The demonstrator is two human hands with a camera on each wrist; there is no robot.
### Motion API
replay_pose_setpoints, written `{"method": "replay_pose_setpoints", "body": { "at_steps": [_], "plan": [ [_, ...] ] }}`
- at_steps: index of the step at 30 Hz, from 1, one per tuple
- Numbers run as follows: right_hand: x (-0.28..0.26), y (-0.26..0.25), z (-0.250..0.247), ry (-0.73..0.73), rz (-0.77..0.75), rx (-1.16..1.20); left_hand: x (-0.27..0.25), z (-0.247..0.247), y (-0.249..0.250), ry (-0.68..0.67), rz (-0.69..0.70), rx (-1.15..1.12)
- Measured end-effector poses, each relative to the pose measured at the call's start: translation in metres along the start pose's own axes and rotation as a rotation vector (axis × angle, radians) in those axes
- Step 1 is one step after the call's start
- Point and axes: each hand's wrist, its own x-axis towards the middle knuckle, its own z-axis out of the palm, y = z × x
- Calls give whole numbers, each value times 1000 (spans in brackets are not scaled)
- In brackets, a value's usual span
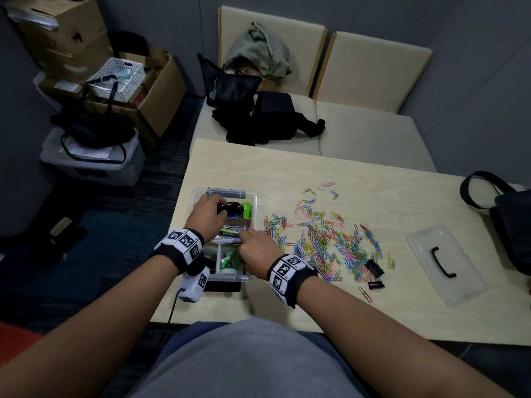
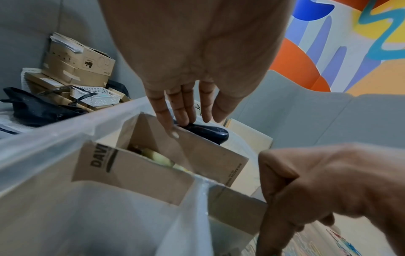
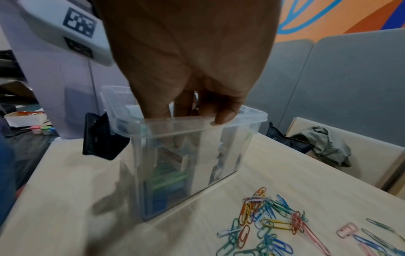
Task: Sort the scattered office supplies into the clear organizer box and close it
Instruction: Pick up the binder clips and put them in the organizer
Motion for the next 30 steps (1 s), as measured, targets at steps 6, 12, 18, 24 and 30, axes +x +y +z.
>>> {"method": "replay_pose_setpoints", "body": {
  "at_steps": [6, 12, 18, 24, 30],
  "plan": [
    [-9, 16, 2, 40, 54, 343, 4, 13, 23, 74, 3, 95],
    [-37, 56, 3, 147, 154, 564, 12, 35, 67, 50, 60, 99],
    [-78, 104, 18, 186, 288, 569, 16, 66, 108, -64, 106, 127],
    [-144, 163, 63, 206, 543, 575, 10, 114, 141, -226, 144, 163],
    [-211, 203, 106, 191, 839, 564, -2, 176, 168, -443, 243, 198]
  ]
}}
